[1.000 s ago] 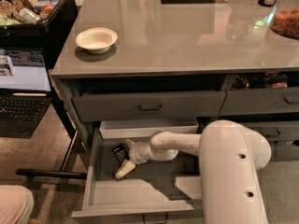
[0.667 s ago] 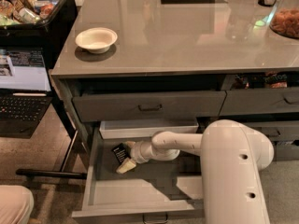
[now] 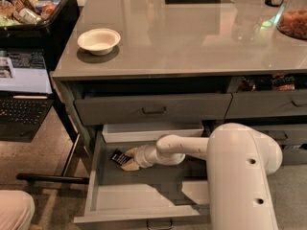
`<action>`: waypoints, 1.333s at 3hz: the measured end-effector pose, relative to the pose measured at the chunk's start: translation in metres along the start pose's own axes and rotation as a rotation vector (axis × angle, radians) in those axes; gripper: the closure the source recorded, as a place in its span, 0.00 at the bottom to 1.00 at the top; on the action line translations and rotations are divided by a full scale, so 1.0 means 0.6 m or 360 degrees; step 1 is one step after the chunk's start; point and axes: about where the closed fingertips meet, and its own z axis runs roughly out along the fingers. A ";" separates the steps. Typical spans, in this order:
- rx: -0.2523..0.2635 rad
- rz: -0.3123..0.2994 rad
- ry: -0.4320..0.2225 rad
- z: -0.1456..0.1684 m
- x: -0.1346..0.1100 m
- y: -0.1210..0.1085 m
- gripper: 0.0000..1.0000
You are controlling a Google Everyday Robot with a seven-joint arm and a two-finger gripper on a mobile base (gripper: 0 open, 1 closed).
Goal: Pick rxbar chocolate from middle drawer and place on counter
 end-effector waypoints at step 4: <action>-0.0018 -0.0092 -0.0066 -0.088 -0.023 -0.008 1.00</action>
Offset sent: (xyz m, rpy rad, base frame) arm 0.0021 -0.0177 0.0117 -0.0049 -0.0247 -0.0213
